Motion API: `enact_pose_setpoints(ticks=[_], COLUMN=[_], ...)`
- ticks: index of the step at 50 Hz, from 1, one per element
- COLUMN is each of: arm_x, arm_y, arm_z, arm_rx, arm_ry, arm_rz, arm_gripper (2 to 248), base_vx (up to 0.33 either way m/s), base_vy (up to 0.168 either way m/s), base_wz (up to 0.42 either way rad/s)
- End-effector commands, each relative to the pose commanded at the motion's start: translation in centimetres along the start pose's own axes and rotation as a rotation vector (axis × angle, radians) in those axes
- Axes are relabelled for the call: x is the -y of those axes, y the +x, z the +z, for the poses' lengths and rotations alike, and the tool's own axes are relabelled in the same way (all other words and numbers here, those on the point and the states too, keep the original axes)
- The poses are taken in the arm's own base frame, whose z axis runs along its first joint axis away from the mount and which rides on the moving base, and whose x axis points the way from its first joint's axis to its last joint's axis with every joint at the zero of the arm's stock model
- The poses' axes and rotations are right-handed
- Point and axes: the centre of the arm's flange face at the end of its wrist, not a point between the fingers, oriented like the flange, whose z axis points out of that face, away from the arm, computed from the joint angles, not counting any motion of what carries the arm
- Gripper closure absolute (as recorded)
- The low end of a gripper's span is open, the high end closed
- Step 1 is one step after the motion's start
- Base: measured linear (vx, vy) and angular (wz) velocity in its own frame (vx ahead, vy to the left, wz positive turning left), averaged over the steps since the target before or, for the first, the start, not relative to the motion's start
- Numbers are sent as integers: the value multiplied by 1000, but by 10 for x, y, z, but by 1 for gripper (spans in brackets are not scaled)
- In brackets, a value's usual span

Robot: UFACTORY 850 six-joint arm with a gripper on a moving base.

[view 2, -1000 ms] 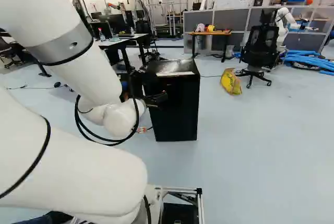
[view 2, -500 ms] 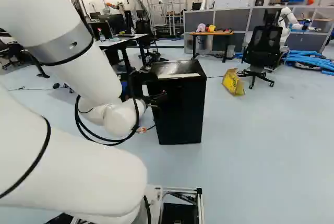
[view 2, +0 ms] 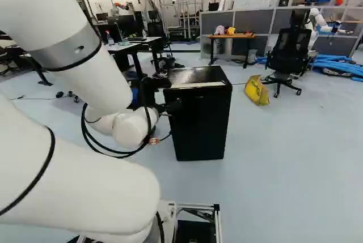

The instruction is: Grab a drink from the fridge

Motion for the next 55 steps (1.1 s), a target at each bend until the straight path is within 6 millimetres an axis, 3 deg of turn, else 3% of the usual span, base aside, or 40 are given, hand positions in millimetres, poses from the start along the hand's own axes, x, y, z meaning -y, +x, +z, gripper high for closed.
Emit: enact_pose_setpoints(ticks=[28,55], arm_x=[1,11], arm_y=[0,7], arm_z=[1,14], arm_rx=[0,7], arm_ry=[2,0], arm_rz=[0,26], arm_gripper=[3,3], base_vx=[10,0], base_vy=[20,0], base_wz=[0,0])
